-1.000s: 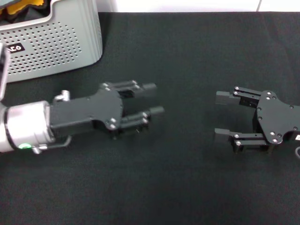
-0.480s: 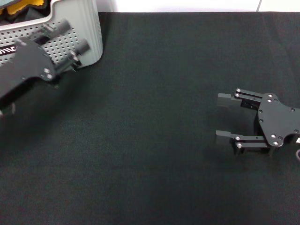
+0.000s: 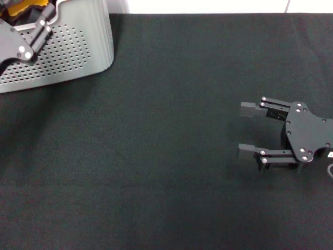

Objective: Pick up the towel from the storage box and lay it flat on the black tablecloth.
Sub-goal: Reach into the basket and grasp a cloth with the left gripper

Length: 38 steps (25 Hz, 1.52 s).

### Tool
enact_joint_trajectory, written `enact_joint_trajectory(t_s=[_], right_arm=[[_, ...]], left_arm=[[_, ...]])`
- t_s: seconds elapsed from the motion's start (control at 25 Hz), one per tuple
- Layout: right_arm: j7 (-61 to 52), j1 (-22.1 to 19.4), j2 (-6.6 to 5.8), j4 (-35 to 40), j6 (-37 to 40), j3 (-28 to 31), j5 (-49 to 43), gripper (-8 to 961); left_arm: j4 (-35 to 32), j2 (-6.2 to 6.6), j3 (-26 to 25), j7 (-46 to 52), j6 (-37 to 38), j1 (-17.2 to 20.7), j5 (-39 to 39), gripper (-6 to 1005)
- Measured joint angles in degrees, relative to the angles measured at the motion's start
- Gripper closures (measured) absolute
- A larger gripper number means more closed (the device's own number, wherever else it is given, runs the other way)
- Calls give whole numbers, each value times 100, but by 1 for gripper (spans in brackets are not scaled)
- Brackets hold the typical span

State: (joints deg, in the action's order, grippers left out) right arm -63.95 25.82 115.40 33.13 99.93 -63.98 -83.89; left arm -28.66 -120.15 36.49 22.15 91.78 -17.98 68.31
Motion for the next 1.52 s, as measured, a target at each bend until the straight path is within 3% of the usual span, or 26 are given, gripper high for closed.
enact_joint_trajectory(t_s=[0.64,0.96,1.52], right_arm=[[5,11,0,3,8,0,5,130],[-4,11,0,23,41,0,4,131],[-12,6,8,20,69,0,56,131]], left_arm=[[113,-18,5,-2100,-1699,-281,-627,432],[499,-22,17,-2949,-1880,-432,-1052,435],[576,-22,21,-3457,-2309,-553,-1159,439]])
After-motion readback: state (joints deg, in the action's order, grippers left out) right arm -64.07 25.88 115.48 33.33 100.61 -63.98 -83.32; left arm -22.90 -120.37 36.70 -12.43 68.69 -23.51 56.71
